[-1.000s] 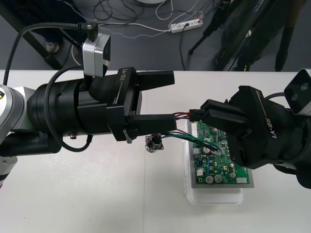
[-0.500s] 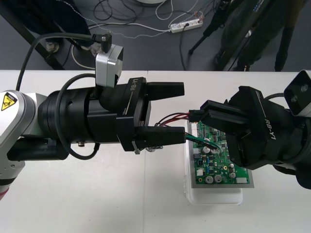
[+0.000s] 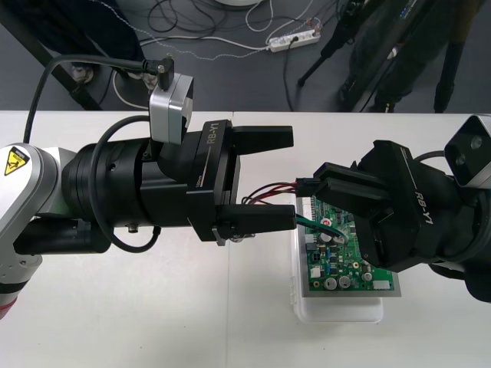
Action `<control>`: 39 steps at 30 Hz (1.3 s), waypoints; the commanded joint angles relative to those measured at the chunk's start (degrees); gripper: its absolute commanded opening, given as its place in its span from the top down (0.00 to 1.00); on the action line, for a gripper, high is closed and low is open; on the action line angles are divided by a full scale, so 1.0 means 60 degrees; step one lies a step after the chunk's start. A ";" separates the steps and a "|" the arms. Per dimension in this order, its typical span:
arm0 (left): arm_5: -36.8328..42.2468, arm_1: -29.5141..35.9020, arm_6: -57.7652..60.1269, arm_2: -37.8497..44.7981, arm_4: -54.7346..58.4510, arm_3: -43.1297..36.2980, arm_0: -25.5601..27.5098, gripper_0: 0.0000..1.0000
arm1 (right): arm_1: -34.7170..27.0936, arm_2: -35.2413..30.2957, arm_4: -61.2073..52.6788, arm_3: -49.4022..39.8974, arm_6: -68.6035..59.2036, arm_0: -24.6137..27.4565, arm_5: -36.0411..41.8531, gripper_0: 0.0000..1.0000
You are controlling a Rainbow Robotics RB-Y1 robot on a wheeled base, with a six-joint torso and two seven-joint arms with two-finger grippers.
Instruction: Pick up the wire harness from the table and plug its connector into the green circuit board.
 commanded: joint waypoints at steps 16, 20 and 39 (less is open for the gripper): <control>0.0464 0.0409 -0.0634 -0.0148 0.0200 -0.0477 0.0142 0.00 | 0.0098 0.0187 -0.0213 -0.0354 0.0493 0.0158 -0.0042 1.00; 0.0538 0.0438 -0.0664 -0.0148 0.0200 -0.0477 0.0127 0.25 | 0.0098 0.0202 -0.0213 -0.0354 0.0523 0.0158 -0.0042 1.00; 0.0801 0.0540 -0.0620 -0.0177 0.0200 -0.0462 0.0054 0.60 | 0.0098 0.0202 -0.0199 -0.0354 0.0596 0.0202 -0.0115 1.00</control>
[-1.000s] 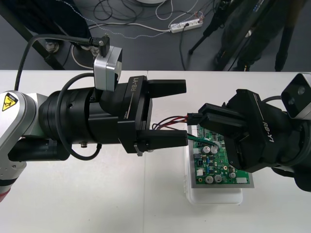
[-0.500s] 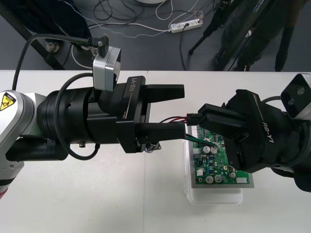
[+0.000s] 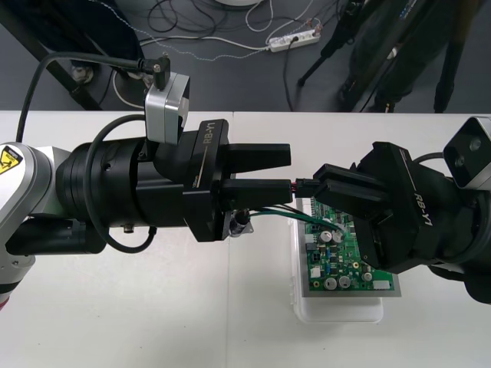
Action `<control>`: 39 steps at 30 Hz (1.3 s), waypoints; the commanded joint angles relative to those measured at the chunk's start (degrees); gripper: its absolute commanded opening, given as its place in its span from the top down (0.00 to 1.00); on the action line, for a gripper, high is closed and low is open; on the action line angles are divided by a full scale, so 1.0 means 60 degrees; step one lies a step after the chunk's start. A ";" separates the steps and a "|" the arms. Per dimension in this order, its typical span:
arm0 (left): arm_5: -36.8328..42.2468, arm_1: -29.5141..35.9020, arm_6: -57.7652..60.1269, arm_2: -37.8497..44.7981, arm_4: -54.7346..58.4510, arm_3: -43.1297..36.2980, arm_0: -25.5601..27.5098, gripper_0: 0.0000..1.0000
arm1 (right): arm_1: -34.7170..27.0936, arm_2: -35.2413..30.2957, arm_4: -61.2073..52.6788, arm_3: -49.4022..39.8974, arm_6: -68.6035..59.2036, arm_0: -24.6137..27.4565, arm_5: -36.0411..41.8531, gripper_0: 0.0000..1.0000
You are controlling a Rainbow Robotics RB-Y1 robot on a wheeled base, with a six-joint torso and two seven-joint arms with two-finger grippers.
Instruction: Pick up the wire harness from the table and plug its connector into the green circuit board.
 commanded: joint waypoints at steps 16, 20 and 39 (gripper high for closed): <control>0.0628 0.0264 -0.0646 -0.0203 0.0140 -0.0292 -0.0020 1.00 | 0.0054 0.0160 -0.0176 -0.0354 0.0561 0.0160 -0.0155 1.00; 0.0687 0.0264 -0.0661 -0.0247 0.0140 -0.0307 -0.0050 1.00 | 0.0054 0.0160 -0.0176 -0.0354 0.0576 0.0160 -0.0155 1.00; 0.0687 0.0279 -0.0822 -0.0233 0.0170 -0.0307 -0.0108 1.00 | -0.0224 0.0116 -0.0205 -0.0032 0.0576 -0.0001 -0.0316 0.00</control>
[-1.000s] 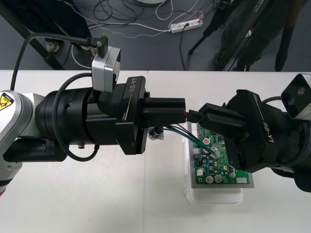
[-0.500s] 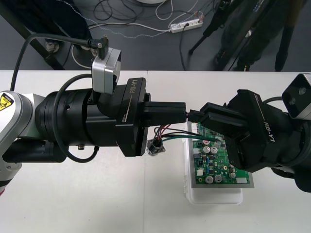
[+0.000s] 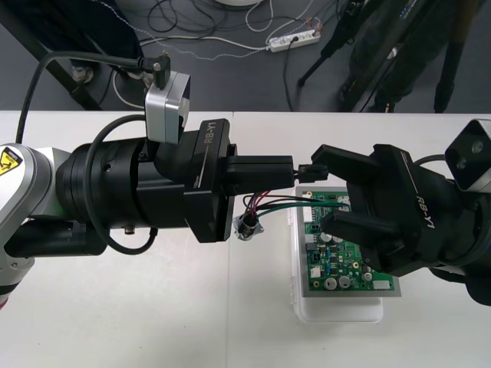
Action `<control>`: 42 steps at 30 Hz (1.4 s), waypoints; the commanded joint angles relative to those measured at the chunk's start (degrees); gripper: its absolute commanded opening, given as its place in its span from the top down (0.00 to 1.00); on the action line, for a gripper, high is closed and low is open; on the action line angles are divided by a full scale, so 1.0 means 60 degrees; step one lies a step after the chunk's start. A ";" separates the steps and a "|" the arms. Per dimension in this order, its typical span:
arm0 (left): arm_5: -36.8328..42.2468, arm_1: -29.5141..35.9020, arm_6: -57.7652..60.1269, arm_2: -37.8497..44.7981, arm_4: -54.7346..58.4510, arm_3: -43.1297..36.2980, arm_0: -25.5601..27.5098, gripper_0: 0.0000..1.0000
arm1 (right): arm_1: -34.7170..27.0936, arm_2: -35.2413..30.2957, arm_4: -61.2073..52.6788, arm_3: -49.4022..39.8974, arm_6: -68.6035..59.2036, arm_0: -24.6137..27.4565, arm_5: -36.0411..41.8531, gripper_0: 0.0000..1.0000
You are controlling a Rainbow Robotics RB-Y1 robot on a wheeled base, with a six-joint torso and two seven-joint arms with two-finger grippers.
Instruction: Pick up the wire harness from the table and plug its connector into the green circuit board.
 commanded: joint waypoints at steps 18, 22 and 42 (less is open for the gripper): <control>-0.0895 0.0303 -0.1495 0.0735 0.0099 0.0547 0.0375 1.00 | -0.0979 -0.0934 0.1057 0.0517 0.0559 -0.0321 -0.1198 0.00; -0.2170 0.0054 -0.2096 0.1321 0.0289 0.1426 0.0390 1.00 | -0.1184 -0.1637 0.1936 0.0517 0.0046 -0.0614 -0.2077 0.00; -0.6491 -0.0444 -0.5963 0.1790 0.0992 0.6597 -0.0225 1.00 | -0.3821 -0.3131 0.4529 -0.0157 -0.3103 -0.2079 -0.3894 0.00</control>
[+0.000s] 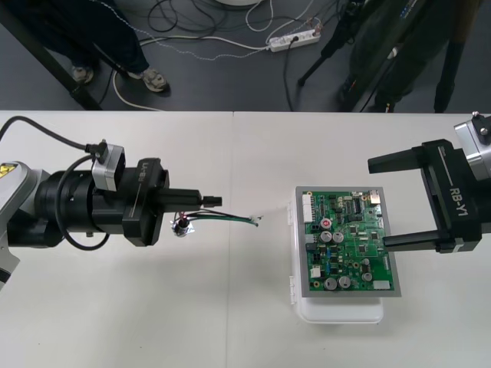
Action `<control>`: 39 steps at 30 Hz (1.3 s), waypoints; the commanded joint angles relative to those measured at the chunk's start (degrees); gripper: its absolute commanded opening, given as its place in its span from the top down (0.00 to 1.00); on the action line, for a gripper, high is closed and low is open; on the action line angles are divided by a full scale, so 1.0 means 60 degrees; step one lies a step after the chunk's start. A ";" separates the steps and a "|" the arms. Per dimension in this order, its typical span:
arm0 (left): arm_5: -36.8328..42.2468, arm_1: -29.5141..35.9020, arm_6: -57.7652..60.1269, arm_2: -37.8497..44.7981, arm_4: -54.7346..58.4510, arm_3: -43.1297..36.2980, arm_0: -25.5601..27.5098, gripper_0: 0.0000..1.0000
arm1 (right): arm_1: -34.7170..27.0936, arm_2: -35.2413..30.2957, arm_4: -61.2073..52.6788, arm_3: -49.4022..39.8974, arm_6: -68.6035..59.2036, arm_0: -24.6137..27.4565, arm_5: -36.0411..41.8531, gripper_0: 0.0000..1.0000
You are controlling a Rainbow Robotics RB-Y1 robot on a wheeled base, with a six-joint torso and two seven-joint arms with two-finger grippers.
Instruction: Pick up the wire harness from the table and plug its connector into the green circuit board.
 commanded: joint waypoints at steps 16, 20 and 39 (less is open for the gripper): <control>-0.1254 -0.0668 -0.3949 -0.0710 -0.0216 0.3472 -0.0834 1.00 | -0.2988 0.0720 0.4492 -0.2506 -0.0296 -0.0256 -0.0049 0.00; -0.1254 -0.0799 -0.4872 -0.1135 -0.0216 0.4205 -0.1039 1.00 | -0.3267 0.1511 0.5532 -0.2521 -0.0223 -0.0373 -0.0049 0.00; -0.1254 -0.1957 -0.7816 -0.2131 -0.0040 0.7090 -0.1918 1.00 | -0.3076 0.3459 0.8799 -0.1114 0.0114 -0.0417 -0.0049 0.00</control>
